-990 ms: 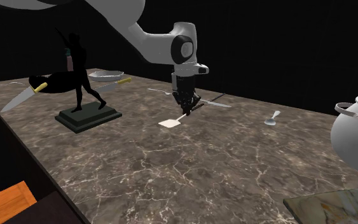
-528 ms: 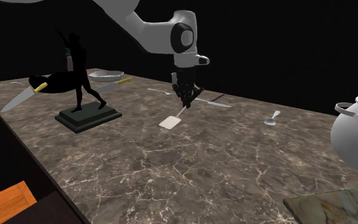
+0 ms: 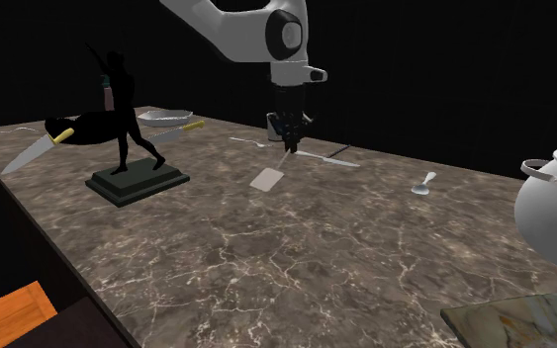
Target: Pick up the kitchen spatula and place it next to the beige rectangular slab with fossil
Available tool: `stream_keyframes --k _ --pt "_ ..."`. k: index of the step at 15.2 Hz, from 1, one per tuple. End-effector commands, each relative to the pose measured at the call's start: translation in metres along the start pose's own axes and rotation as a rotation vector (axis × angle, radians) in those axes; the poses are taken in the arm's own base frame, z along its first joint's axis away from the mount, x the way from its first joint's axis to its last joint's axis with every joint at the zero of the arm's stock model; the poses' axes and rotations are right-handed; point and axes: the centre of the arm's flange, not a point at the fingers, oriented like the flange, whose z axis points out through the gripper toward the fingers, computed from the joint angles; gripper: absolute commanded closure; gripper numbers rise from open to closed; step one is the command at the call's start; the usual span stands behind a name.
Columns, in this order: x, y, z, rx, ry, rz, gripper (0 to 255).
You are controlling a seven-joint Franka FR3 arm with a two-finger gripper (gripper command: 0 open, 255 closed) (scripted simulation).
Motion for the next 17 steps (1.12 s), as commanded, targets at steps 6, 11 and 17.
stream_keyframes --k 6,11,17 --pt "-0.053 0.041 -0.014 0.0 0.0 0.0 255" --pt "-0.105 0.081 -0.017 0.0 0.0 0.0 255" --pt "-0.168 0.129 -0.022 0.0 0.0 0.0 255"
